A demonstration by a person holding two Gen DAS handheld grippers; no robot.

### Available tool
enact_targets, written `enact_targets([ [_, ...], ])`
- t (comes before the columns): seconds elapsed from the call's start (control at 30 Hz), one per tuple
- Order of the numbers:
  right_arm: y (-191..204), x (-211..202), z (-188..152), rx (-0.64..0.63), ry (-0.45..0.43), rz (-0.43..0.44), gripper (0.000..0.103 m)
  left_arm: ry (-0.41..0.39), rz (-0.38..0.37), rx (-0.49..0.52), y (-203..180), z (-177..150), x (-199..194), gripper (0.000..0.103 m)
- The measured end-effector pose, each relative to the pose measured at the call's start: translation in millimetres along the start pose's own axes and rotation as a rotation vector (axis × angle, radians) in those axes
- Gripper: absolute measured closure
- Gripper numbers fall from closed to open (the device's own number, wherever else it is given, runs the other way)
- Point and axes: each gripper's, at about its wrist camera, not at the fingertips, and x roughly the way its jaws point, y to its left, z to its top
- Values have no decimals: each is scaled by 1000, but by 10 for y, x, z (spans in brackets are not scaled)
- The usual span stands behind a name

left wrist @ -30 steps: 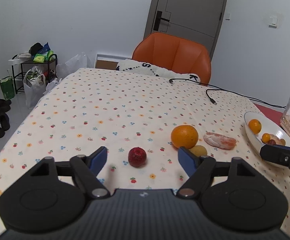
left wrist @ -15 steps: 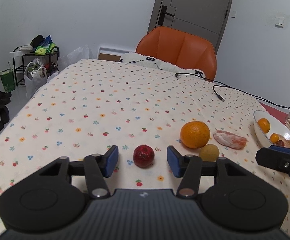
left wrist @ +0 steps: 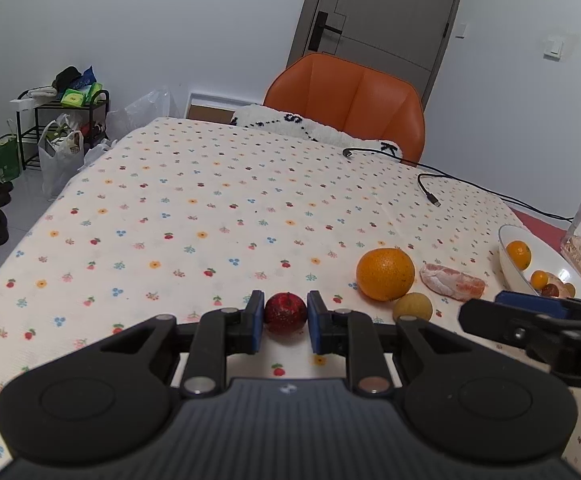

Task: Organize fruits
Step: 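Grasp the red plum with the left tool while the right tool grasps the orange, then carry the red plum in the left tool while the right tool carries the orange over the plate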

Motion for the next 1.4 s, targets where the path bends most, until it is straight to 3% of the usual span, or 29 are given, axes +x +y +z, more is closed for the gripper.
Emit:
enact_targets([
  [0.93,271,655,192,-18,75,11,38,-25,43,-39,364,194,-125,82],
  [1.03,293,725,202,-20,84,5,49,-30,34,-36,333,209,-136,82],
  [1.07,297,752,204,-20,91,-5,60,-30,31,-33,318,210,-136,82],
  [1.4,229,506,276,-13,36,-12,63,-33,3,-6,82,215,-129,82],
])
